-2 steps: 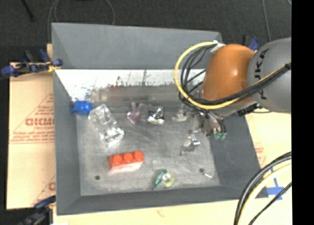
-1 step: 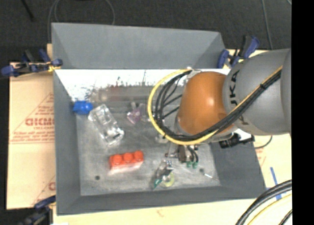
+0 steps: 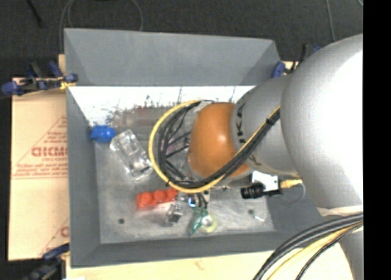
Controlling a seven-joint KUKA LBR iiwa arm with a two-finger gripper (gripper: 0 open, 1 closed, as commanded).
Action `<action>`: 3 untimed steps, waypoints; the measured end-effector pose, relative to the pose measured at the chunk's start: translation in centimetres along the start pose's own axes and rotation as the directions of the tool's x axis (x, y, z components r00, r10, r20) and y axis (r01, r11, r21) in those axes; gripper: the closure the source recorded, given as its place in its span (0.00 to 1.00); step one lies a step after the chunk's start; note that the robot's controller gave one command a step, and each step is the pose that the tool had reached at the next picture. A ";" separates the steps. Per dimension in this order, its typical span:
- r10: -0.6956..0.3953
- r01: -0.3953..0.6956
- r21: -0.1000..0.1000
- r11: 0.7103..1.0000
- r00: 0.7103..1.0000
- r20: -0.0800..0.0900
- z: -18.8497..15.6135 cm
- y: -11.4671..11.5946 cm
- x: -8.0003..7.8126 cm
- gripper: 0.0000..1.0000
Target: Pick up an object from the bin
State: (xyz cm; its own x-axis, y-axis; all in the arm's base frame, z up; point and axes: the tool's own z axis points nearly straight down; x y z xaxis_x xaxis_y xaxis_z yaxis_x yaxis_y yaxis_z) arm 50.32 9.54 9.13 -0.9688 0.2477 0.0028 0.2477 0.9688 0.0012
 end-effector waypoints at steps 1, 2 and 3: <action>-0.001 0.001 0.001 1.000 1.000 0.003 -0.2 -0.1 -0.1 1.00; -0.010 0.010 -0.003 1.000 1.000 0.012 -9.4 0.4 -0.6 1.00; -0.056 0.056 -0.003 0.998 0.998 0.012 -16.0 2.2 -0.5 1.00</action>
Offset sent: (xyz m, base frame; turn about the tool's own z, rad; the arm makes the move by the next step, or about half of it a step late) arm 0.0000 0.0000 0.0000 0.0000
